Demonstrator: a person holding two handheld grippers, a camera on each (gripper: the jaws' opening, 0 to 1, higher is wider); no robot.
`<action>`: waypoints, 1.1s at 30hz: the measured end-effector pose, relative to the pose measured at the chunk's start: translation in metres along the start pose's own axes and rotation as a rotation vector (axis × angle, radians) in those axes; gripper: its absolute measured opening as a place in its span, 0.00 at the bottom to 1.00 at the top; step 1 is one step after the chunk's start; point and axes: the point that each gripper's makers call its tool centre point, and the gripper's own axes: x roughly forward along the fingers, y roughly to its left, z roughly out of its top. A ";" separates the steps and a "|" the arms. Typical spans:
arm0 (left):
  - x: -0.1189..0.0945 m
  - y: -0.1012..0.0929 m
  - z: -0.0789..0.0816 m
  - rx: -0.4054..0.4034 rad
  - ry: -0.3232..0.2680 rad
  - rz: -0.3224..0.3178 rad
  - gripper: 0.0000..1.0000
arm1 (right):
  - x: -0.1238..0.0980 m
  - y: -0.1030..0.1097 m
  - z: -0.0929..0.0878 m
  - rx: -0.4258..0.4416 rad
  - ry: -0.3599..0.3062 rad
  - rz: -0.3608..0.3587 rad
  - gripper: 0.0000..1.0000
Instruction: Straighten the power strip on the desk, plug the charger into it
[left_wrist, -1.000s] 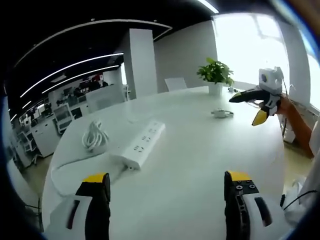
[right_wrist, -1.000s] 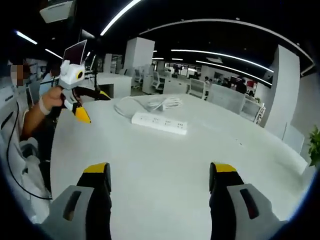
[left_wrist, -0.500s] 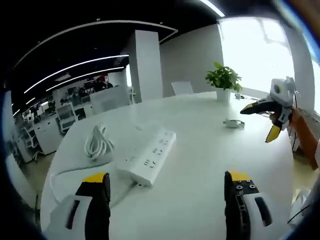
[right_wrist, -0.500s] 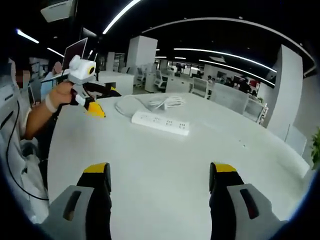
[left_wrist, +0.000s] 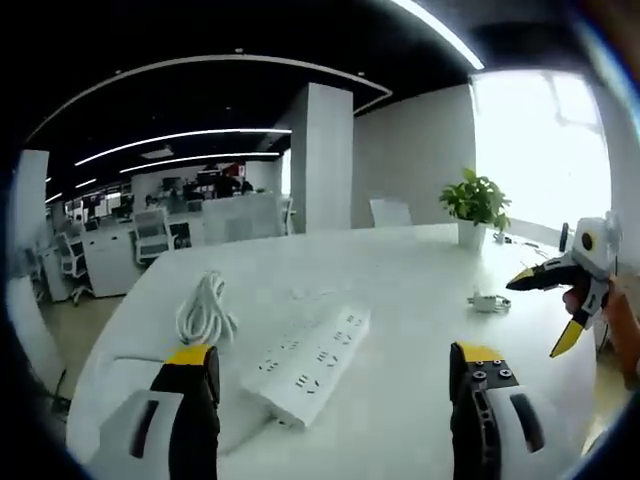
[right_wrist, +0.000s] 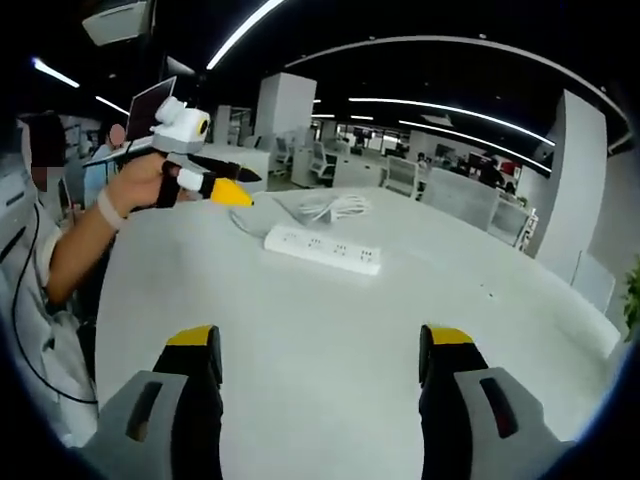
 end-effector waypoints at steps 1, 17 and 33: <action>0.003 -0.002 -0.002 0.023 0.018 -0.017 0.96 | -0.001 -0.001 0.001 -0.001 -0.002 0.000 0.80; 0.059 0.029 -0.047 0.204 0.284 -0.097 0.96 | 0.024 -0.016 0.007 -0.020 0.034 0.050 0.80; 0.093 0.051 -0.067 0.186 0.387 -0.166 0.92 | 0.047 -0.016 0.008 -0.036 0.072 0.128 0.80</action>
